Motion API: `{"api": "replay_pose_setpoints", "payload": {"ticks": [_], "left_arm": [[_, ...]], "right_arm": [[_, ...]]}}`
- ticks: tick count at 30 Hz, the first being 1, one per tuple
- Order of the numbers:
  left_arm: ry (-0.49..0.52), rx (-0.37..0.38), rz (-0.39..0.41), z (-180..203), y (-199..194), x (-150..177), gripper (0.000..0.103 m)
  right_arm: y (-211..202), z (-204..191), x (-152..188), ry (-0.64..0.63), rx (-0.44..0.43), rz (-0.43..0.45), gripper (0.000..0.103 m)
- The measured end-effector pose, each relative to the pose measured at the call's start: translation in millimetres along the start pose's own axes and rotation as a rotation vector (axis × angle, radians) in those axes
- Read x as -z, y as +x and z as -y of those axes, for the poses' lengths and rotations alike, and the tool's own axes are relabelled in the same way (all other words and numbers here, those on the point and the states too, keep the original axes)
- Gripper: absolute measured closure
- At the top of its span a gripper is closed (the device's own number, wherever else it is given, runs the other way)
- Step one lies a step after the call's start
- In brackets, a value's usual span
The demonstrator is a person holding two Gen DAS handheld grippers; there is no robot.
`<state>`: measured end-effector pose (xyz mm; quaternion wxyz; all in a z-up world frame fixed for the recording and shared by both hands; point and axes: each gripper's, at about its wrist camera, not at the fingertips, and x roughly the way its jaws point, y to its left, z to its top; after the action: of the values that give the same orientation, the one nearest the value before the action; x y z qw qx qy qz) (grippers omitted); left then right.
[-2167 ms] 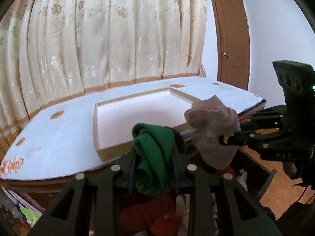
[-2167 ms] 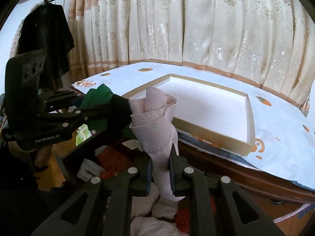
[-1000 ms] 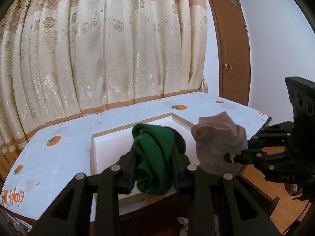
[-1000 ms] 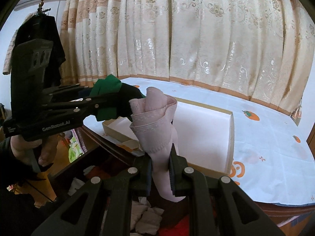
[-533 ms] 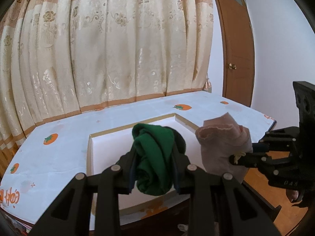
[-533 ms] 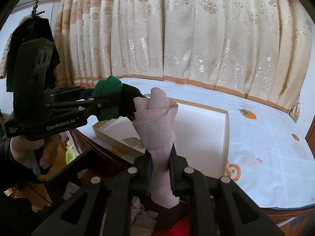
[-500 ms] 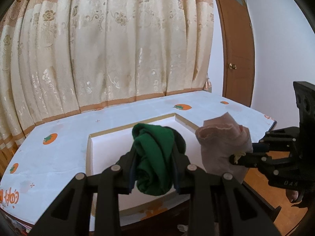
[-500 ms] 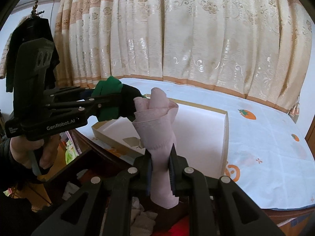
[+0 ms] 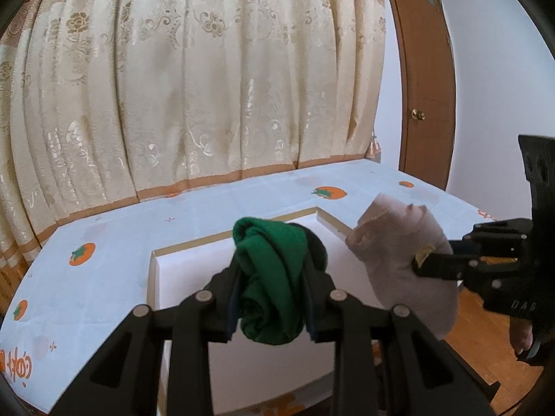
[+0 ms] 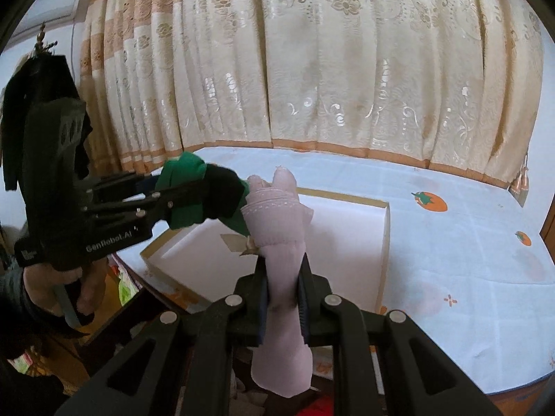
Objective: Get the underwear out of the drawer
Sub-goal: 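Lift the pink sock with the right tool while the left tool lifts the green sock toward the tray, then lower the green sock into the tray with the left tool while the right tool lowers the pink sock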
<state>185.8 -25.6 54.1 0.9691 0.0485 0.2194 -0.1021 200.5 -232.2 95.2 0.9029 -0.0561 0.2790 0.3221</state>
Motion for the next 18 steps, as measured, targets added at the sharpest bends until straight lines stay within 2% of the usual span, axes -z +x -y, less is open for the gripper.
{"api": "replay_pose_setpoints", "payload": {"ticks": [9, 18], "left_arm": [[-0.018, -0.016, -0.006, -2.4, 22.4, -25.3, 0.076], [-0.036, -0.018, -0.068, -4.4, 62.1, -45.7, 0.076]], "right_arm": [[14.5, 27.0, -30.0, 0.086, -0.029, 0.001, 0.087], [63.2, 68.8, -51.1, 0.226, -0.042, -0.059, 0.087]]}}
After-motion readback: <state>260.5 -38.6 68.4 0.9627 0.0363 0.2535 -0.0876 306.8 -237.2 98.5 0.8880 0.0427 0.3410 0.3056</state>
